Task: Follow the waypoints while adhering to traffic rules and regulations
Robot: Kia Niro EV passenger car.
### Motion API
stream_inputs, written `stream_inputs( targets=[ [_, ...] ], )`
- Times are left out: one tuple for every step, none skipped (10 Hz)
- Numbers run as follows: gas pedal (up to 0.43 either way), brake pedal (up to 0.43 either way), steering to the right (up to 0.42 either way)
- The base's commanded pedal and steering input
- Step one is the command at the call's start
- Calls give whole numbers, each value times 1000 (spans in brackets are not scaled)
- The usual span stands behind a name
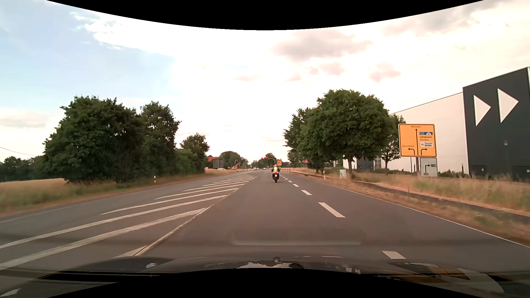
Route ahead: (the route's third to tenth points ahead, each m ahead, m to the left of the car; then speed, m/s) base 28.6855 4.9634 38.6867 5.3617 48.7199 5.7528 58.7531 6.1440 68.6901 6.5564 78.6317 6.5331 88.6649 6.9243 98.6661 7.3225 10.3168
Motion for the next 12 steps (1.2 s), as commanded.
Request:
stream_inputs(
  targets=[
    [98, 0, -2],
    [98, 0, -2],
    [98, 0, -2],
    [98, 0, -2],
    [98, 0, -3],
    [130, 0, -3],
    [157, 0, -2],
    [169, 0, -2],
    [169, 0, -2],
    [157, 0, -2],
    [150, 0, -2],
    [138, 0, -3]
  ],
)
